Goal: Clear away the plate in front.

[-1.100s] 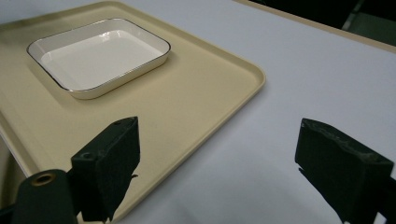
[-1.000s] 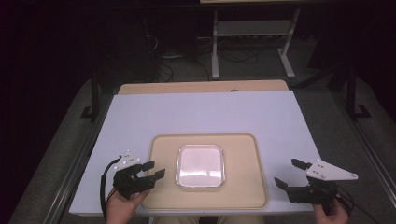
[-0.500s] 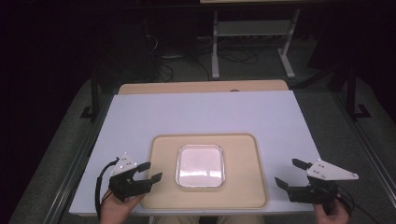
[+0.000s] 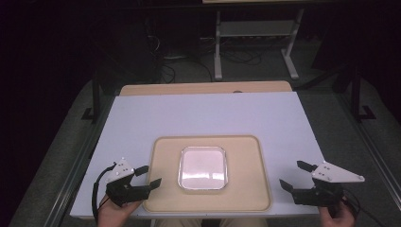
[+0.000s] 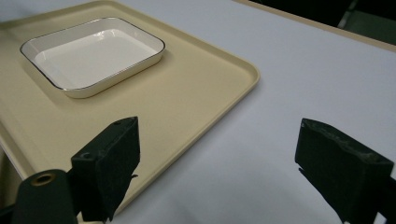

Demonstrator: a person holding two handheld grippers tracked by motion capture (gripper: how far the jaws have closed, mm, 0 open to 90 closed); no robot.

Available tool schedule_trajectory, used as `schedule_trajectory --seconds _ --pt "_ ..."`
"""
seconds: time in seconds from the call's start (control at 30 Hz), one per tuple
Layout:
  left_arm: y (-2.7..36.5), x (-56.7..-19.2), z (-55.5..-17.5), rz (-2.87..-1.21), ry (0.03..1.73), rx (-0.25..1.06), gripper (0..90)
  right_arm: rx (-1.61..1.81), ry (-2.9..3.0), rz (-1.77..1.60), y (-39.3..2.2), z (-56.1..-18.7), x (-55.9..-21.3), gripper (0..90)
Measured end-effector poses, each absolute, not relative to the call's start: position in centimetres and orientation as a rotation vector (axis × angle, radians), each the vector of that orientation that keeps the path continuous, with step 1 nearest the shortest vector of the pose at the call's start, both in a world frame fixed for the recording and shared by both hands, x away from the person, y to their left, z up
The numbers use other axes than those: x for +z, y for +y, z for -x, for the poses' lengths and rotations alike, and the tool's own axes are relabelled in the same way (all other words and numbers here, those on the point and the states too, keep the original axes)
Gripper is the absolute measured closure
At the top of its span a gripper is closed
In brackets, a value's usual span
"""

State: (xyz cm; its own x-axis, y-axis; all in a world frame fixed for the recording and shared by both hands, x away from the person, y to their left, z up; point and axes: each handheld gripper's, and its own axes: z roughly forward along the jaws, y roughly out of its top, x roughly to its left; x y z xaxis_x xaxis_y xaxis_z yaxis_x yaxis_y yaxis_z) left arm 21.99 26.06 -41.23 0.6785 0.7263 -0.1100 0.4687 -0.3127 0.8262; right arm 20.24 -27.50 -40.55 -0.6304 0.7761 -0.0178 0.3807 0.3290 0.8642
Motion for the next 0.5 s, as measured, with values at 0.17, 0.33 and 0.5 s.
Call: schedule_trajectory --seconds 0.17,0.33,0.5 --pt "26.1 -41.5 -21.7 -1.976 0.918 0.353 29.3 1.235 2.168 -1.020 -27.5 -20.2 -40.5 13.0" --pt "26.3 -41.6 -21.2 -1.973 0.916 0.354 28.9 1.236 2.168 -1.016 -27.6 -20.2 -40.5 13.0" --pt "26.7 -41.5 -20.9 -1.948 0.923 0.363 28.7 1.236 2.172 -1.011 -27.6 -20.2 -40.5 13.0"
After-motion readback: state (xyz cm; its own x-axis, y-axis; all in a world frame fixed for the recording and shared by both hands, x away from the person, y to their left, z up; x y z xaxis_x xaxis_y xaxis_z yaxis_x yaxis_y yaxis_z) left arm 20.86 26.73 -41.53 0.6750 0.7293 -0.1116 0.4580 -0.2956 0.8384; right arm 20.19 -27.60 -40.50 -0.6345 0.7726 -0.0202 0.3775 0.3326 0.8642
